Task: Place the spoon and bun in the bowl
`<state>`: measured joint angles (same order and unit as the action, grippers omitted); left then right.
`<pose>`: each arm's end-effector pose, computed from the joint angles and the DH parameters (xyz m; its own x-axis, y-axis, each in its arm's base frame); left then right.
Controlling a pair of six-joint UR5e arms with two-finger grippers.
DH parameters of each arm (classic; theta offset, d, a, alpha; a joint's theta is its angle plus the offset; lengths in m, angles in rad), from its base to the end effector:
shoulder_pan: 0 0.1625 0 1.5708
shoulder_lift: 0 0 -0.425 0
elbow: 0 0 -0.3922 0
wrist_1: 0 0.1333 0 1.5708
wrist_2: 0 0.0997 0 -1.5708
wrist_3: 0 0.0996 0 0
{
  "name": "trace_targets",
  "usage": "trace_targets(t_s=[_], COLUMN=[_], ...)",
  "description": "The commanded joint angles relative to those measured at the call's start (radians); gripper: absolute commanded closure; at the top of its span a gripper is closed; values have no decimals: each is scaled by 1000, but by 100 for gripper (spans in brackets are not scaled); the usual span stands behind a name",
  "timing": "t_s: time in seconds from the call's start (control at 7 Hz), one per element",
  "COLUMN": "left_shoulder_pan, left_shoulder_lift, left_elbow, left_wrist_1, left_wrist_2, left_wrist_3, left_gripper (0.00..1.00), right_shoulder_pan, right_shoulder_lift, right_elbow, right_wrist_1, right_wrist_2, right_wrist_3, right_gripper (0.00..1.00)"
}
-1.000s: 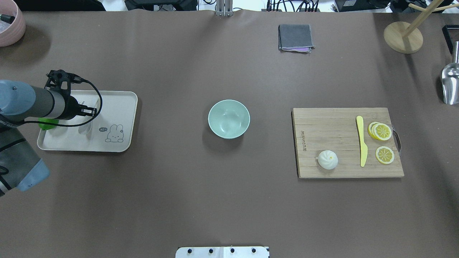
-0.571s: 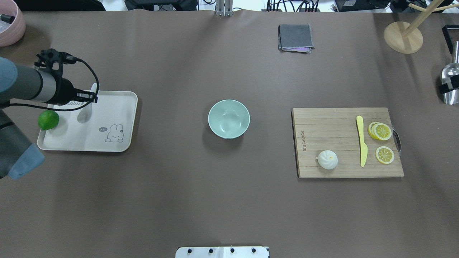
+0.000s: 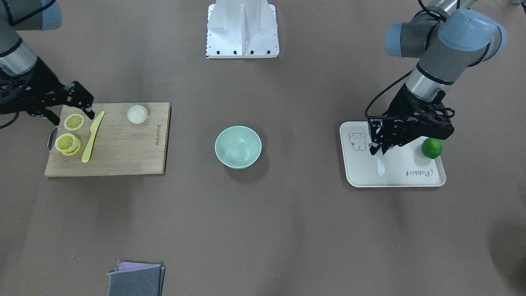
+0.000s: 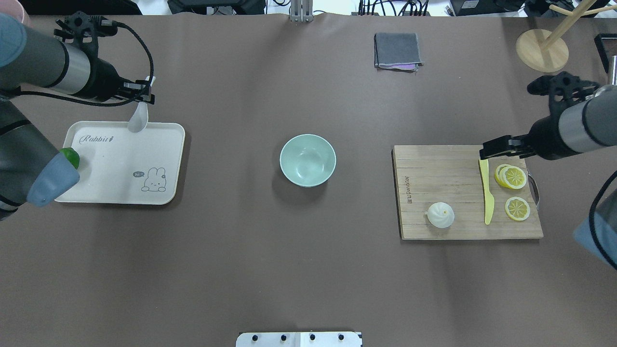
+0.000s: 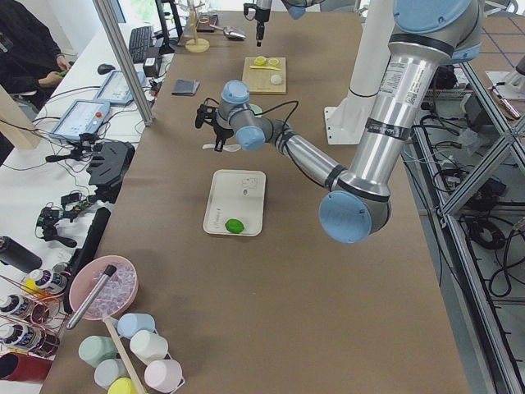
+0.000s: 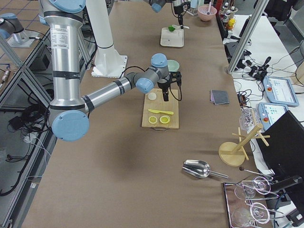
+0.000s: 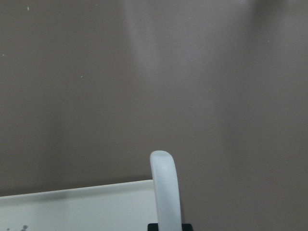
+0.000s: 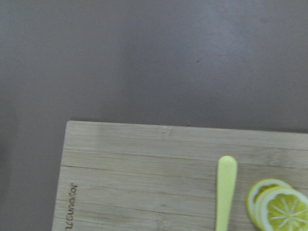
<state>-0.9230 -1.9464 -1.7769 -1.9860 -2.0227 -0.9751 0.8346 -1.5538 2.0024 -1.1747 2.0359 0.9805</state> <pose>0.2983 -0.5430 0.3073 0.5495 0.1103 -0.8282 0.2268 0.9343 0.2750 -0.2656 -0.4251 0.4019 0.6137 -0.0636 0.7870 -0.1150 0.9789 0.1688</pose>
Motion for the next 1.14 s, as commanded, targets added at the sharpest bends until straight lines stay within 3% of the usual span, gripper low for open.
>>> trace_targets(t_s=[0.0, 0.14, 0.43, 0.57, 0.86, 1.0], left_shoulder_pan=[27, 82, 284, 309, 352, 355], left_shoulder_lift=[-118, -164, -302, -343, -348, -359], left_elbow=[48, 62, 108, 155, 172, 180], left_wrist_1=[15, 13, 15, 9, -1, -5], left_wrist_2=[7, 39, 256, 280, 356, 360], left_wrist_3=[-112, -181, -293, -330, -340, -338], left_gripper=[100, 100, 100, 100, 100, 100], right_shoulder_pan=[-200, -266, -333, -338, -335, -333], right_shoulder_lift=[17, 21, 24, 26, 21, 21], right_elbow=[3, 3, -23, -34, -43, -54], right_wrist_1=[4, 1, -2, -3, -3, -3], right_wrist_2=[-144, -207, -250, -252, -258, -260], right_wrist_3=[175, 209, 210, 210, 210, 210], right_gripper=[0, 0, 6, 6, 40, 79])
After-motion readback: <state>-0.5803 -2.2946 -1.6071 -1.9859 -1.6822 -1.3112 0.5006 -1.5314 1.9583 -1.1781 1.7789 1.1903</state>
